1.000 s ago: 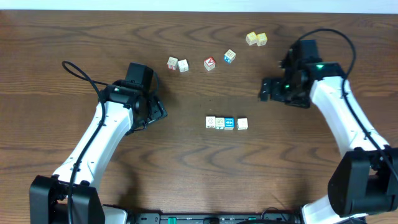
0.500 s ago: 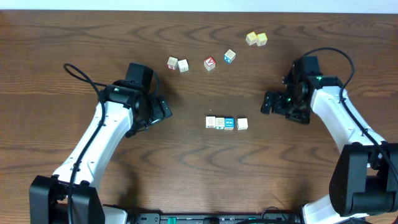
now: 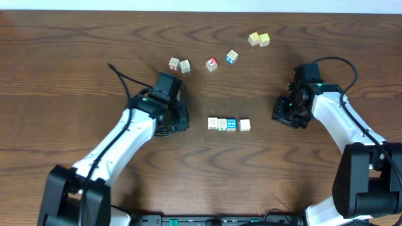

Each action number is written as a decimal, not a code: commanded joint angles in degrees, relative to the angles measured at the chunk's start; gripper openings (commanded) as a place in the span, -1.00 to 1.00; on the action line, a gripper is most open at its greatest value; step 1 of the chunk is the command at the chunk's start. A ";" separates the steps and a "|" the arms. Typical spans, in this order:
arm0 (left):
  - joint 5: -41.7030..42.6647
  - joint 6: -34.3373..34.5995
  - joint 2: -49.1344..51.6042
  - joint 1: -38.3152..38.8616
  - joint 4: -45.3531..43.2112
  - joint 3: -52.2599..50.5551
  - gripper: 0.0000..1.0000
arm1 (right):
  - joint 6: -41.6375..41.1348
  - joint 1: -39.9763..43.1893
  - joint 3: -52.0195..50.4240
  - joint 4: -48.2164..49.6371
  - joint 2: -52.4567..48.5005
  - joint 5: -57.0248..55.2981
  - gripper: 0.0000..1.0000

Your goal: Lift 4 blocks

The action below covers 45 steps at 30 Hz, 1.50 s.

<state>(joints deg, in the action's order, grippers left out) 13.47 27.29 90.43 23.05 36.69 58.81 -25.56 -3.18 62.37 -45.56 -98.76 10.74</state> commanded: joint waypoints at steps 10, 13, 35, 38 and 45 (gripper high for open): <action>10.80 -0.70 14.12 0.68 -13.70 -0.79 -0.85 | -5.64 -5.29 -6.23 8.17 -0.15 0.57 -0.97; 10.80 -1.66 15.47 0.66 -13.68 -0.79 -0.85 | -5.51 -4.94 -7.56 11.56 -0.15 4.28 -0.95; 13.09 -2.12 16.31 1.18 -16.31 -0.87 -0.85 | -3.32 -4.42 -11.93 17.84 -0.15 13.94 -0.97; 13.07 -1.73 16.31 2.23 -17.27 -0.90 -0.85 | -3.34 -4.42 -11.93 18.03 -0.15 15.26 -0.97; 12.85 -1.73 16.31 3.96 -18.80 -0.90 -0.85 | -3.37 -4.42 -11.93 18.08 -0.15 15.82 -0.97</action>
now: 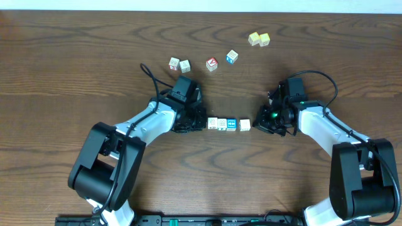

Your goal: Lift 4 blocks

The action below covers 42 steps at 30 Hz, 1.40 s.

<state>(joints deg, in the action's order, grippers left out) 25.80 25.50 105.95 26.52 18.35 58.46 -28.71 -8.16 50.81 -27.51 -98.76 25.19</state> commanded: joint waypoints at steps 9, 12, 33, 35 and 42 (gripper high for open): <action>0.57 0.74 0.79 0.74 -0.74 -0.59 -0.85 | -1.09 0.55 -0.37 -0.13 -0.15 2.14 -0.97; 0.55 0.76 0.79 1.07 -0.79 -0.59 -0.86 | -1.09 0.55 -0.37 -0.15 -0.15 2.16 -0.98; 0.52 0.70 0.79 2.67 -0.76 -0.59 -0.86 | -2.58 -1.29 -0.37 0.79 -0.15 2.10 -0.97; 0.55 0.70 0.79 2.67 -0.76 -0.59 -0.85 | -2.82 -1.31 -0.37 0.79 -0.15 2.10 -0.97; 0.55 0.70 0.79 2.71 -0.76 -0.59 -0.85 | -4.07 -1.60 -0.37 0.98 -0.15 2.08 -0.97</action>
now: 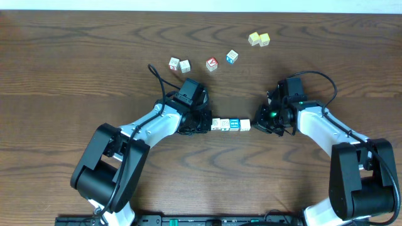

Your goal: Lift 4 blocks

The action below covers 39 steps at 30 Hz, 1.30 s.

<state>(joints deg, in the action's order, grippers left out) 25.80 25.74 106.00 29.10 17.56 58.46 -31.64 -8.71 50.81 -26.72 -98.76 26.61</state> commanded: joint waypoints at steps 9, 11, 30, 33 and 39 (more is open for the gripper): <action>0.55 0.46 0.74 0.13 0.07 -0.61 -0.85 | -1.62 -2.14 -0.37 0.81 -0.15 0.48 -0.98; 0.55 0.46 0.76 0.13 0.07 -0.61 -0.85 | -1.64 -2.21 -0.37 0.92 -0.15 0.42 -0.97; 0.50 0.33 0.76 0.13 0.07 -2.23 -0.85 | -1.55 -2.21 -0.37 2.32 -0.15 -3.28 -0.97; -0.22 -0.66 0.74 0.11 0.35 -2.43 -0.85 | -0.94 -2.21 -0.35 2.27 -0.15 -4.37 -0.97; -3.37 -2.73 -0.98 -1.62 3.39 -2.29 -0.86 | 3.10 -0.31 1.68 -1.86 0.11 -5.86 -0.97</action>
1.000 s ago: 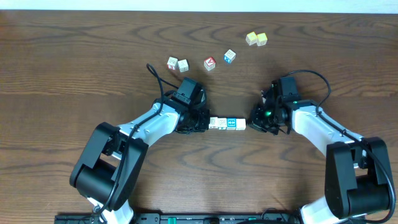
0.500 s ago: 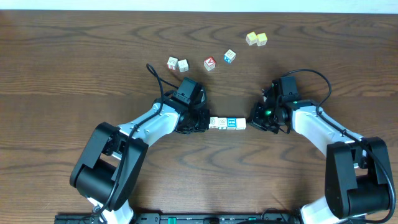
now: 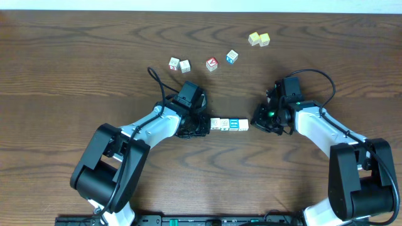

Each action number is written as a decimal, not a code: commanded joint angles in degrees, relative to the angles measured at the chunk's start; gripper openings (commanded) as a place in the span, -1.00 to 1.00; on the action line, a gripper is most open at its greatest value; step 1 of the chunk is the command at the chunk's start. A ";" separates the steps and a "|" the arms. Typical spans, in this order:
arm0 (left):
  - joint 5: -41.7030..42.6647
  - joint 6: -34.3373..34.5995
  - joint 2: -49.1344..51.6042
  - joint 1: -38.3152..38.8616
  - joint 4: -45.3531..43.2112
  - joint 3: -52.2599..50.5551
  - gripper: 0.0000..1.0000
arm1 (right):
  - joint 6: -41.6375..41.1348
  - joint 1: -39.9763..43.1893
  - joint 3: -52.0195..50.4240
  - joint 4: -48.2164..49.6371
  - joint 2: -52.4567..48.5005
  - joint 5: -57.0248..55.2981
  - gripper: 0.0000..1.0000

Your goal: Lift 4 blocks

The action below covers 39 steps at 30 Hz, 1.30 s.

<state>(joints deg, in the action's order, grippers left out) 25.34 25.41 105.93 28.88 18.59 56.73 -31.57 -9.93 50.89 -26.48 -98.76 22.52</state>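
Note:
Several small blocks form a tight row (image 3: 230, 124) at mid-table, with a blue-faced one (image 3: 232, 123) among pale ones. My left gripper (image 3: 205, 123) is against the row's left end. On the other side, my right gripper (image 3: 254, 122) is at the row's right end. Both look shut, with nothing between their fingers, and the row is squeezed between the two tips. From overhead I cannot tell whether the row rests on the table or is off it.
Loose blocks lie at the back: two pale ones (image 3: 179, 64), a red one (image 3: 211, 64), a blue-white one (image 3: 232, 56) and two yellow ones (image 3: 259, 39). The brown wooden table (image 3: 75, 75) stretches wide on both sides. Cables loop off both wrists.
My right gripper has moved a little left onto the row's right end, and the row sits a few pixels further left. The left gripper has hardly moved.
First both grippers stood well apart from the row, whose rightmost block sat slightly separate. Then both were close to its ends. Then the left tip touched the left end and the gap had closed. Now the row is pinched from both sides.

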 commanded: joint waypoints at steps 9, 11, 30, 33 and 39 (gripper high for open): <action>-2.89 -5.42 -15.08 -5.27 4.70 -0.57 -0.86 | 6.99 3.41 7.54 -10.36 0.37 -4.11 -0.81; -2.97 -6.80 -18.05 -4.04 2.34 -0.57 -0.87 | 6.88 3.41 7.50 -10.12 0.28 -5.86 -0.66; -24.72 -3.04 -6.62 6.73 -10.71 -0.11 -0.86 | 6.75 2.64 7.48 -5.97 0.28 -8.96 0.98; -24.74 -3.06 -6.60 6.71 -2.67 3.61 -0.86 | 6.75 2.67 7.50 -5.57 0.28 -8.98 0.98; -24.74 -5.22 -6.58 6.71 13.64 16.74 -0.86 | 6.75 2.64 7.50 -4.59 0.28 -8.96 0.99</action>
<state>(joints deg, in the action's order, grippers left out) 1.69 21.34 99.55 35.48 29.82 66.57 -24.99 -6.94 57.80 -31.48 -98.74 14.06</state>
